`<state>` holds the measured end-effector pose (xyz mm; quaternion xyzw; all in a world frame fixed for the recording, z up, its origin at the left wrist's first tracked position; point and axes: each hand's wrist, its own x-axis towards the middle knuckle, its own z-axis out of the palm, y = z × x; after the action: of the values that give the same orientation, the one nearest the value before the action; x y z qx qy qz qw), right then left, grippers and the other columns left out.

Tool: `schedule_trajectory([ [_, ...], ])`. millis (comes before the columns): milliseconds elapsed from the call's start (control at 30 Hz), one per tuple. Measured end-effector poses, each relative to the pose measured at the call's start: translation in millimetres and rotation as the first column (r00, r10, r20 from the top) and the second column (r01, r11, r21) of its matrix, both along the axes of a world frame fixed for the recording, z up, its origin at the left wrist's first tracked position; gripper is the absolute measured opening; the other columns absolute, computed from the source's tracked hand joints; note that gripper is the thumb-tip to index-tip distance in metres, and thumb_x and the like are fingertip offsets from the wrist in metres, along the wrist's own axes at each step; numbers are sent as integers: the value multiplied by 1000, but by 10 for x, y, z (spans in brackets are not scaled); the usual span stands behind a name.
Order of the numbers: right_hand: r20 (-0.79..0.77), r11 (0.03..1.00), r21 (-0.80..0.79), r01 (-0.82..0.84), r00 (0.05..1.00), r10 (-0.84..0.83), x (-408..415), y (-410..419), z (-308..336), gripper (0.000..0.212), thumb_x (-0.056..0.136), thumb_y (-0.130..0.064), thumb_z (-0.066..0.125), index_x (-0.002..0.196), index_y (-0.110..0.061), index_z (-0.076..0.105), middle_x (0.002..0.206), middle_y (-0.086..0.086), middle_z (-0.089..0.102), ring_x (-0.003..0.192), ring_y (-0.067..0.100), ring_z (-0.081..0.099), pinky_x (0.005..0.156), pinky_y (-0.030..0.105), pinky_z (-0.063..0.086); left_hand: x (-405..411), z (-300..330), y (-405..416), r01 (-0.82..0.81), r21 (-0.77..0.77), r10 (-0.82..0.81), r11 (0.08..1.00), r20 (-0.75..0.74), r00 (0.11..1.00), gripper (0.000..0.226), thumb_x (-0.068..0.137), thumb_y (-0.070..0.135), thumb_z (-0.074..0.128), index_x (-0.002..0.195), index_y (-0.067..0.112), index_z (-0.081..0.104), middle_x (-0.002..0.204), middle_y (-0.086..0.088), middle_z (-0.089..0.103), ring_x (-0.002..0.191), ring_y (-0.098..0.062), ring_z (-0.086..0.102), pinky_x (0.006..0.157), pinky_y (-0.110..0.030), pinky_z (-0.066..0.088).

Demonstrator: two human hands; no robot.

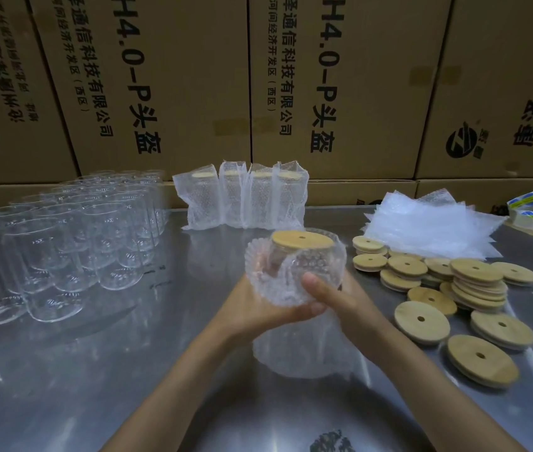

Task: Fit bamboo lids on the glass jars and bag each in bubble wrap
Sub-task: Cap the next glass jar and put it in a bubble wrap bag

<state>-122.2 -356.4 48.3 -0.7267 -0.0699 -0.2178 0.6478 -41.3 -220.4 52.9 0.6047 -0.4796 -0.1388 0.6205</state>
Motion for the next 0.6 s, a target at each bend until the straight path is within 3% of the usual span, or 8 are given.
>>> schedule_trajectory([
  [67,-74,998,37,-46,996,48,-5,-34,-5,101,45,-76,78,129,-27,48,122,-8,67,116,11,62,90,20,50,1,18,8,-20,-45,18,999,-30,999,64,59,27,84,118,17,61,111,2,71,104,-12,67,81,-19,53],
  [133,-146,995,26,-94,984,97,-16,-56,-17,108,39,-74,82,132,-36,42,128,-12,63,119,6,58,92,21,50,1,29,20,-63,-113,54,992,-86,995,62,58,29,84,115,19,63,109,3,72,103,-11,68,79,-18,53],
  [233,-202,988,-112,-102,976,78,11,-3,-107,99,56,-35,92,137,-36,35,134,-11,56,122,2,55,94,21,50,-5,30,32,-139,-179,118,974,-123,985,65,55,36,82,115,22,62,111,4,71,105,-11,67,82,-20,53],
  [333,-131,988,-153,2,991,-23,102,110,-246,78,73,0,81,137,-20,42,125,-8,63,115,3,60,86,15,50,21,58,13,-211,-223,195,952,-90,977,81,52,37,83,125,23,51,118,3,67,110,-10,63,86,-20,52],
  [400,-100,989,-137,58,992,-72,152,128,-317,78,73,7,79,137,-16,41,127,-3,62,118,7,59,91,22,51,61,120,-3,-266,-252,239,930,-130,962,83,52,39,83,126,30,47,126,-3,61,115,-15,61,91,-27,52],
  [467,-81,986,-139,98,991,-110,203,109,-366,81,70,8,80,137,-16,39,130,0,60,119,8,58,97,28,50,127,209,-8,-326,-296,281,898,-184,942,74,61,40,86,124,33,48,119,-2,64,108,-16,64,85,-26,54],
  [600,-61,981,-100,167,983,-174,336,14,-414,83,64,6,85,132,-18,43,126,-1,62,114,3,60,91,18,49,322,398,-44,-466,-370,379,804,-285,880,44,81,45,68,118,29,53,99,7,71,97,-9,68,84,-25,55],
])
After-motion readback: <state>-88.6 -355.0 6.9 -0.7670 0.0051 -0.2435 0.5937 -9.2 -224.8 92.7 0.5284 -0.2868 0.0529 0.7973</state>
